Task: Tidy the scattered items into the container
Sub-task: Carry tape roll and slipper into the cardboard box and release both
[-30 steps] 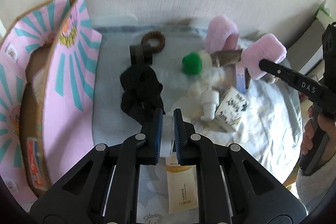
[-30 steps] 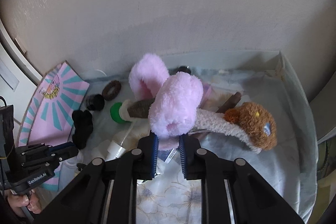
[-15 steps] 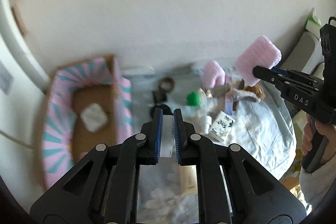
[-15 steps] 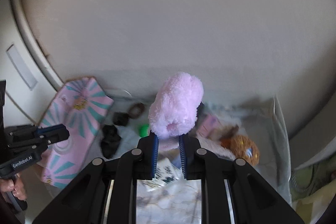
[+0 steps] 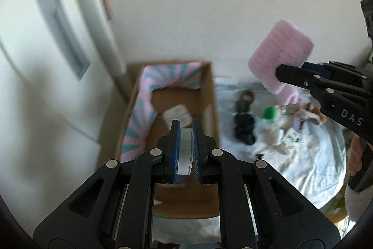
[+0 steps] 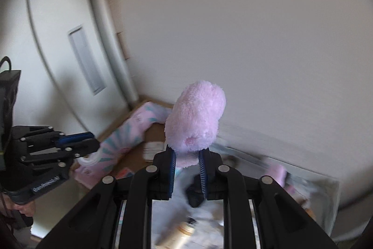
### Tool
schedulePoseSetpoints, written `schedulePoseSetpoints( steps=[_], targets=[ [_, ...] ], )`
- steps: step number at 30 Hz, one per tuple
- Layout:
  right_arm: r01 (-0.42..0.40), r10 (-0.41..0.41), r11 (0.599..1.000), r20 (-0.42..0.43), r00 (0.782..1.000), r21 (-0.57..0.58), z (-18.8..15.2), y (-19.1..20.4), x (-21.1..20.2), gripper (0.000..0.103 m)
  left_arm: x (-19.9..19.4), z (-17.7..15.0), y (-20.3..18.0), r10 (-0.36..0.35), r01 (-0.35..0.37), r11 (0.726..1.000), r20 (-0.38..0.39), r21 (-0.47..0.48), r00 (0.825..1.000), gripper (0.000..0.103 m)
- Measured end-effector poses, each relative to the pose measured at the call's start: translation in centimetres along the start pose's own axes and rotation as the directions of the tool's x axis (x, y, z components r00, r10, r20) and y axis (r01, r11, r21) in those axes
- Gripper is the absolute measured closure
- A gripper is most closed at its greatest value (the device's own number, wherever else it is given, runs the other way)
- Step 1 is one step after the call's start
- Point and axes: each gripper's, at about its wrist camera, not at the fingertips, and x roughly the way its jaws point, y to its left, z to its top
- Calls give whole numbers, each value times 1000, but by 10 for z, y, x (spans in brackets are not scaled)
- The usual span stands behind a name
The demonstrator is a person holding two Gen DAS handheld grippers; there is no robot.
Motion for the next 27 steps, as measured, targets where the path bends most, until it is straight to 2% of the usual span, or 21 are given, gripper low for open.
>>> schedulePoseSetpoints(
  steps=[6,13,20,27],
  targets=[
    [-89,83,995,-115,990,-50,2,43,58,86,40,-26,26,2,-6,999,-89,-42,996,94],
    [-108,88,992,-271,959,-62,-15,65,122,86,80,-47,33,-8,1,999,-173,-43,985,94],
    [-99,77,994,-341,937,-47,-27,59,140,85,103,-60,40,-25,12,998,-229,-59,973,94],
    [-105,76,993,-358,931,-61,-24,63,147,85,107,-61,46,-28,12,998,-239,-68,971,94]
  ],
)
